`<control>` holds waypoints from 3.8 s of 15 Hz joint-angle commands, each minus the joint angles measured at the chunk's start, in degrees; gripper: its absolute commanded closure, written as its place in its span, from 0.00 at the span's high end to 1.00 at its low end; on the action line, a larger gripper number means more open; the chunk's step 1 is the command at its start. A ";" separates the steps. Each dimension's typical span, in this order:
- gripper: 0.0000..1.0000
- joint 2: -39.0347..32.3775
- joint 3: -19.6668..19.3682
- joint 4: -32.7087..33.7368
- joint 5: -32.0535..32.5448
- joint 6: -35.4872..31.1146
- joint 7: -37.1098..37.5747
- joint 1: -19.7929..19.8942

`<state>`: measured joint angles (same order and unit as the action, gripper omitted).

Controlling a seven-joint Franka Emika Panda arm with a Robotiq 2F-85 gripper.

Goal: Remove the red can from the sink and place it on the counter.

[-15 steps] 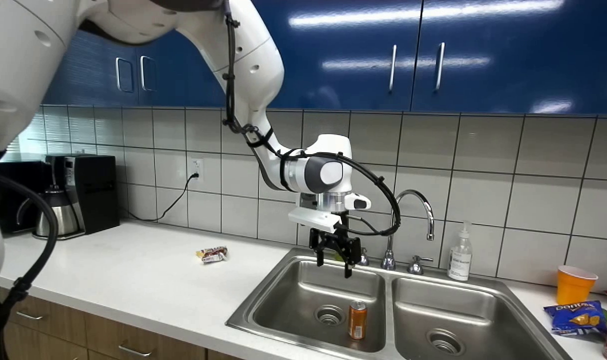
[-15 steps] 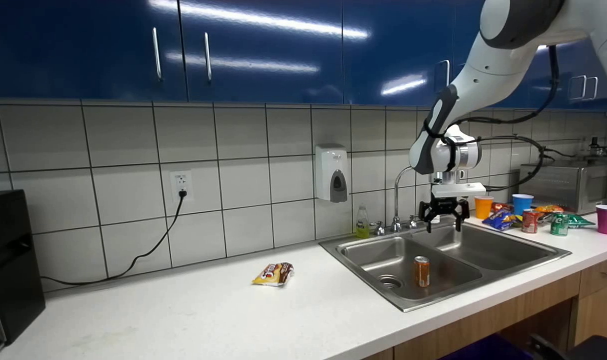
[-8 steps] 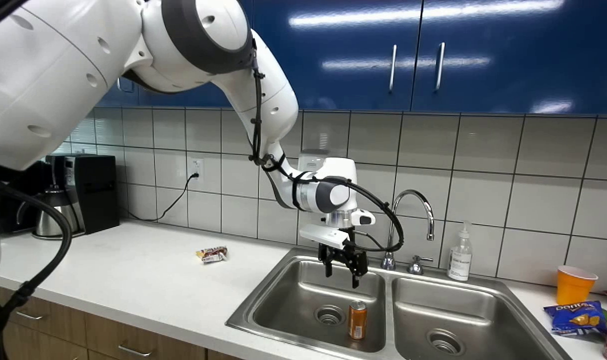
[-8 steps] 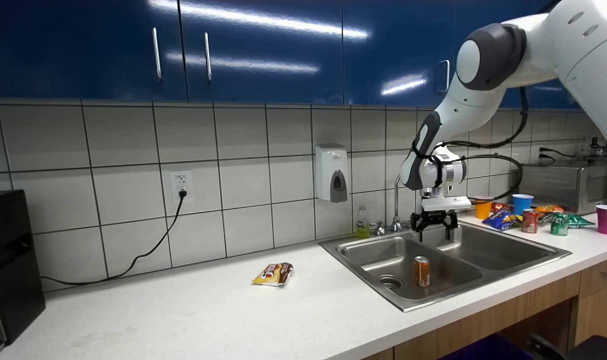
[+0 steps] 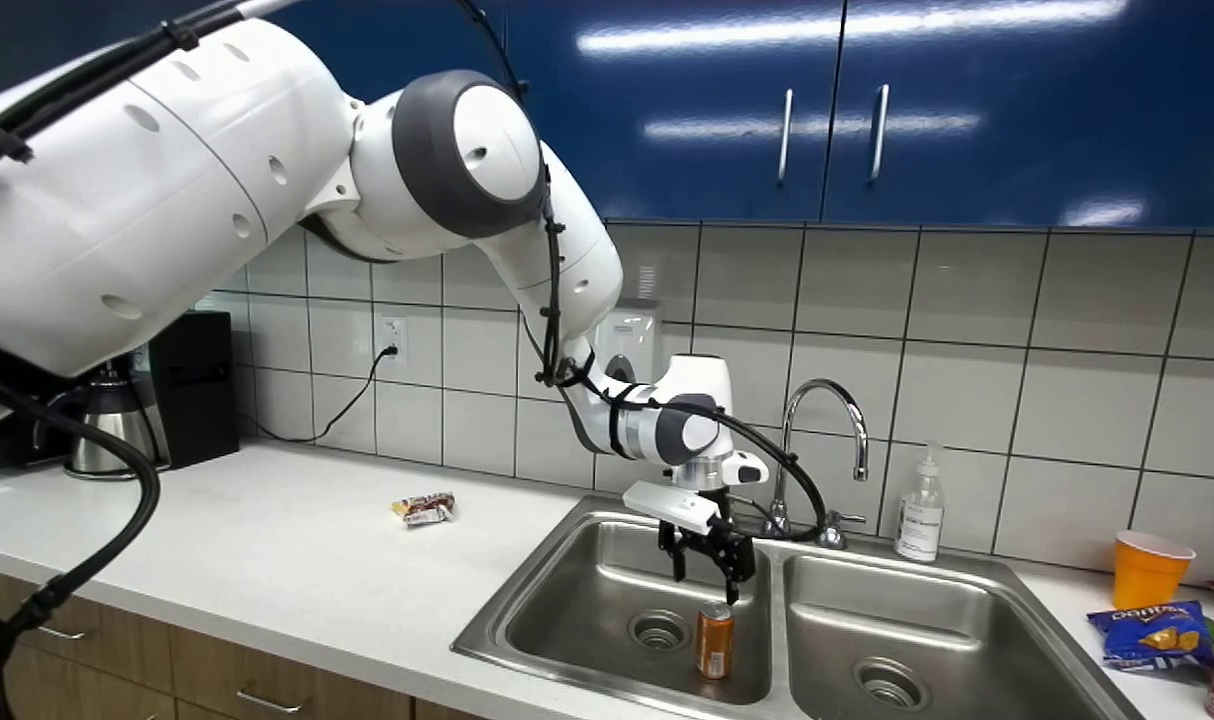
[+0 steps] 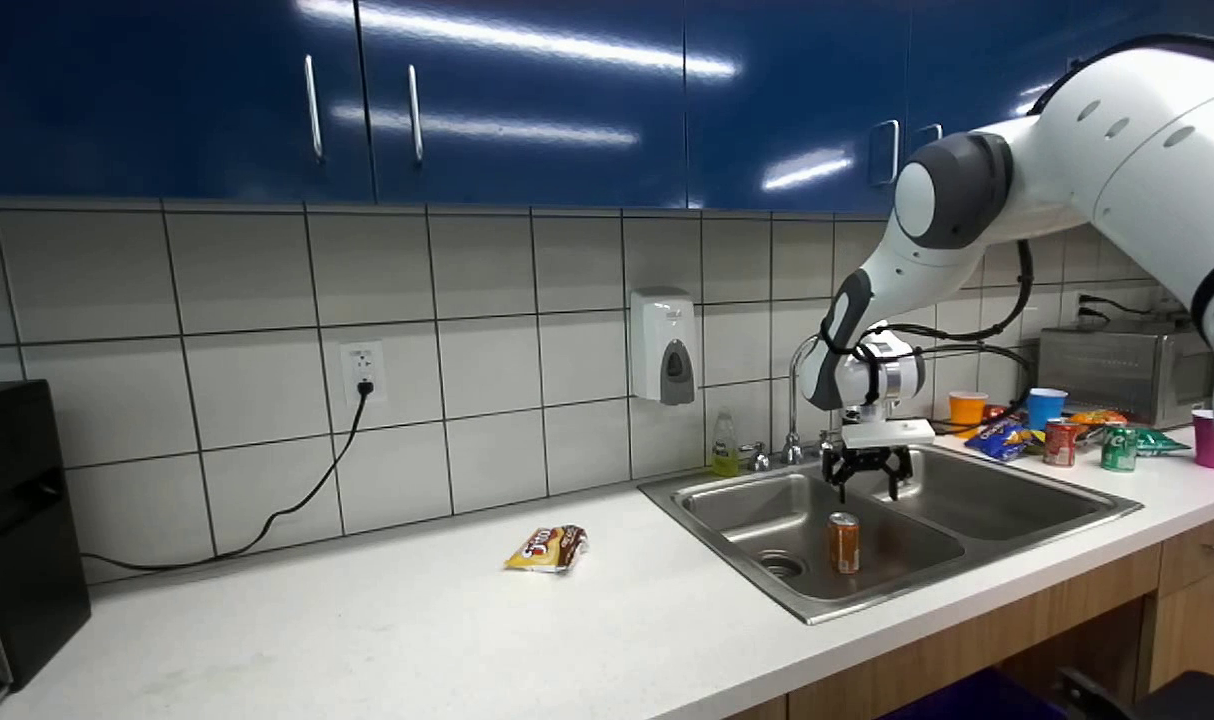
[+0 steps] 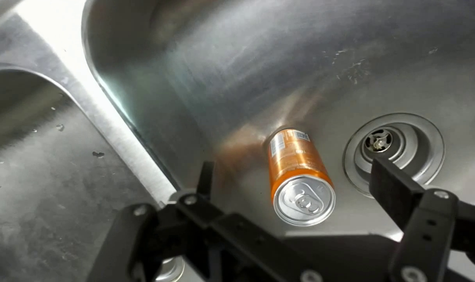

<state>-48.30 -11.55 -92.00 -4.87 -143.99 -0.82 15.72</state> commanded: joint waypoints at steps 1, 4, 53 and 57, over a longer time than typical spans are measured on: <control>1.00 -5.32 1.69 6.56 -0.58 -0.64 1.03 1.89; 1.00 -8.44 1.93 9.78 -0.39 -0.95 1.41 1.90; 0.38 -17.26 1.11 24.70 -0.16 1.91 3.99 -0.89; 0.38 -12.61 1.26 18.72 -0.10 0.90 3.39 -2.42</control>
<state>-67.16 -10.60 -66.01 -4.89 -143.65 3.12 14.38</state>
